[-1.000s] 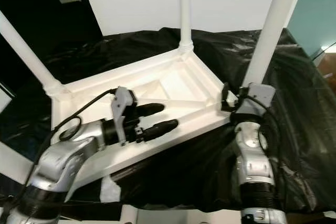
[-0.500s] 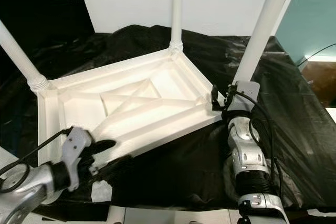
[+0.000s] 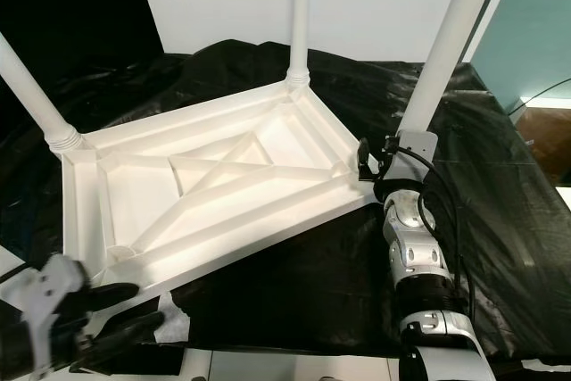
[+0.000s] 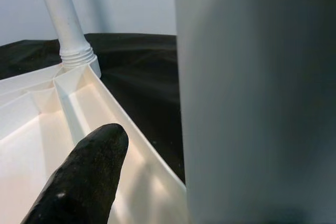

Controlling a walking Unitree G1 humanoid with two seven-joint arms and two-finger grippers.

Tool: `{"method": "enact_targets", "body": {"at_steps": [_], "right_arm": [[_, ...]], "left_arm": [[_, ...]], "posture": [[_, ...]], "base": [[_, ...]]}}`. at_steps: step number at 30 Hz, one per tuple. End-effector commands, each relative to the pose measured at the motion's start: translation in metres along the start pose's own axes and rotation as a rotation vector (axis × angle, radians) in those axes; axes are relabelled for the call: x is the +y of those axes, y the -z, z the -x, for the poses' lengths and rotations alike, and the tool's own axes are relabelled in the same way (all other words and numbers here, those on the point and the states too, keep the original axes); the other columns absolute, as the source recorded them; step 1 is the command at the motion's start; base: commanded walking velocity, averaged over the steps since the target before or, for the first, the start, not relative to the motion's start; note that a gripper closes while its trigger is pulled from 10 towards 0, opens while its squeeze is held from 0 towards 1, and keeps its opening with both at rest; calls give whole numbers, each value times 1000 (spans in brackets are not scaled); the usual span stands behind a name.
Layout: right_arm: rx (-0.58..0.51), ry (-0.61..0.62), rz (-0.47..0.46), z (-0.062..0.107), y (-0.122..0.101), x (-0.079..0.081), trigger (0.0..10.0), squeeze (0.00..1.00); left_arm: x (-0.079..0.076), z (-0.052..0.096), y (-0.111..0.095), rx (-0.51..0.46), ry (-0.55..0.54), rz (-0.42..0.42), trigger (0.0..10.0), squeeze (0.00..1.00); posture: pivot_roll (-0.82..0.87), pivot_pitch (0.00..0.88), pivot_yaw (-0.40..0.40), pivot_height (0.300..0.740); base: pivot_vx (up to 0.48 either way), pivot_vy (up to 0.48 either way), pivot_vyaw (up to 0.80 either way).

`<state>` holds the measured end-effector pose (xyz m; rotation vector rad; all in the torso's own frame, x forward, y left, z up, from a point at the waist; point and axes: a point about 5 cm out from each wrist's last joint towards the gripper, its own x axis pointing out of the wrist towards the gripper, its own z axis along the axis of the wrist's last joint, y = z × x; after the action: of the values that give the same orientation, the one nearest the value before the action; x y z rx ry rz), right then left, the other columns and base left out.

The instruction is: Building children table

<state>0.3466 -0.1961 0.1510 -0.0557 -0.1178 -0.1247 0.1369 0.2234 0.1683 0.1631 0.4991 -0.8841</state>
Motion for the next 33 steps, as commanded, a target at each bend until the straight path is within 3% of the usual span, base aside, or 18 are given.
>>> {"method": "enact_targets", "body": {"at_steps": [1, 5, 8, 11, 14, 15, 16, 17, 18, 19, 20, 23, 27, 30, 31, 33], "right_arm": [[1, 4, 3, -2, 1, -1, 10000, 0], [1, 5, 8, -5, 1, -2, 10000, 0], [-6, 3, 9, -7, 0, -1, 10000, 0], [-9, 1, 9, -8, 0, 0, 10000, 0], [-22, -7, 11, -6, -2, 1, 10000, 0], [-22, -7, 11, -6, -2, 1, 10000, 0], [-23, -10, 16, -4, -1, 0, 10000, 0], [-23, -10, 16, -4, -1, 0, 10000, 0], [-21, -17, 23, -2, 0, -1, 10000, 0], [-21, -17, 23, -2, 0, -1, 10000, 0], [-18, -26, 30, 0, 2, -1, 10000, 0], [9, -29, 51, 11, 9, -3, 10000, 0], [11, -16, 56, 15, 11, -3, 10000, 0], [-50, 0, 12, 28, 7, 2, 10000, 0], [-50, 0, 12, 28, 7, 2, 10000, 0], [-74, -4, -15, 33, 5, 6, 10000, 0]], "left_arm": [[4, 17, 1, 40, -40, 0, 10000, 0], [8, 34, 3, 88, -78, 10, 10000, 0], [35, 64, 10, 186, -221, 5, 10000, 0], [43, 71, 11, 204, -260, 7, 10000, 0], [83, 88, 11, 230, -444, -35, 10000, 0], [83, 88, 11, 230, -444, -35, 10000, 0], [99, 88, 8, 206, -519, -55, 10000, 0], [99, 88, 8, 206, -519, -55, 10000, 0], [112, 86, 5, 180, -577, -70, 10000, 0], [112, 86, 5, 180, -577, -70, 10000, 0], [122, 82, 3, 149, -624, -76, 10000, 0], [152, 64, -7, 34, -737, -98, 10000, 0], [161, 57, -13, -21, -774, -105, 10000, 0], [182, 23, -29, -226, -823, -45, 10000, 0], [182, 23, -29, -226, -823, -45, 10000, 0], [187, 3, -34, -286, -806, -18, 10000, 0]], "posture": [[162, 46, -37, 740], [167, 47, -34, 740], [170, 45, -22, 740], [169, 45, -20, 740], [148, 39, -7, 740], [148, 39, -7, 740], [136, 35, -1, 740], [136, 35, -1, 740], [127, 32, 2, 740], [127, 32, 2, 740], [127, 32, 2, 740], [91, 28, 1, 740], [75, 27, 5, 740], [29, 27, 12, 740], [29, 27, 12, 740], [12, 29, 13, 740]], "base": [[0, 0, 0], [0, 0, 0], [0, 0, 0], [0, 0, 0], [0, 0, 0], [0, 0, 0], [0, 0, 0], [0, 0, 0], [0, 0, 0], [0, 0, 0], [0, 0, 0], [0, 0, 0], [0, 0, 0], [0, 0, 0], [0, 0, 0], [0, 0, 0]]}}
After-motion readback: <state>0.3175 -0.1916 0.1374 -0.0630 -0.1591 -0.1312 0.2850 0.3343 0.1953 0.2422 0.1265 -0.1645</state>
